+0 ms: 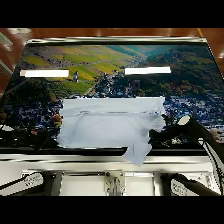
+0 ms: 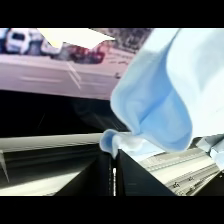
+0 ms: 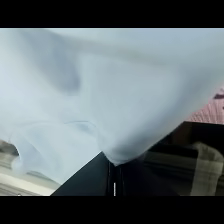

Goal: Fold the shirts.

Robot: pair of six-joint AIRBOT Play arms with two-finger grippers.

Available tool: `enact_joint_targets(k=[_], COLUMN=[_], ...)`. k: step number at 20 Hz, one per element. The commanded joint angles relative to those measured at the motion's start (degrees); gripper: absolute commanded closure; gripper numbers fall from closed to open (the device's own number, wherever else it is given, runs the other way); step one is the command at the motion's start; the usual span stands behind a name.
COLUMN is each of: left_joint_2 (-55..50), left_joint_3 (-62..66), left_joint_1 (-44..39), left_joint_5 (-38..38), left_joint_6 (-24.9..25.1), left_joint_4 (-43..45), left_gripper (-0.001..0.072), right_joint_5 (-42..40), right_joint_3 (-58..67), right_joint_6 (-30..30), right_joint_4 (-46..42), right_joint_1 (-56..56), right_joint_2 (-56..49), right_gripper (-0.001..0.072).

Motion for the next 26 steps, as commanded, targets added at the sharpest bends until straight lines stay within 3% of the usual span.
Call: enact_joint_targets(k=[1,3,6,10,14,20,21,22,23,24,25,26], left_joint_2=[1.97,3.96,4.39,2.36,-7.78,-25.51,-27.12,-28.35,-29.0,-29.03,-28.89,-28.89], left_joint_3=[1.09,3.96,11.43,24.09,35.08,47.04,47.43,47.47,47.47,47.5,48.09,49.46], left_joint_1=[0.02,0.02,-0.42,-7.21,-16.0,-19.93,-20.22,-20.22,-20.09,-19.71,-18.99,-17.9], left_joint_5=[-0.02,0.11,0.52,7.13,12.87,12.37,12.0,11.87,10.97,9.94,8.2,5.01], left_joint_6=[4.28,9.11,7.37,0.46,-2.99,-8.98,-9.73,-11.63,-12.52,-12.48,-12.46,-12.5], left_joint_4=[-1.27,-4.61,-11.3,-13.29,-13.29,-13.29,-13.27,-13.27,-13.16,-12.55,-11.1,-8.66], left_gripper=[0.0665,0.0665,0.0665,0.0665,0.0664,0.0663,0.0654,0.0517,0.0327,0.0288,0.0288,0.0287], right_joint_5=[-1.14,0.98,0.7,-2.6,-5.99,-9.79,-10.23,-10.21,-10.19,-10.25,-9.6,-7.98], right_joint_3=[2.23,6.95,17.68,30.69,39.41,44.57,44.57,44.57,44.57,44.59,44.72,45.11], right_joint_6=[-1.75,-4.94,-1.84,1.27,3.06,4.28,4.96,4.98,4.96,4.07,2.01,0.72], right_joint_4=[0.48,0.59,0.48,-2.84,-5.03,-4.11,-4.11,-4.11,-4.11,-4.44,-5.05,-6.16], right_joint_1=[1.6,1.6,1.6,1.6,1.62,1.6,1.6,1.6,1.6,1.42,0.87,0.04], right_joint_2=[1.07,4.0,5.77,1.42,-9.05,-21.97,-23.19,-24.28,-24.92,-25.03,-24.59,-23.87], right_gripper=[0.0643,0.0644,0.0644,0.0645,0.0645,0.0643,0.0643,0.0625,0.0545,0.0287,0.0077,0.0046])
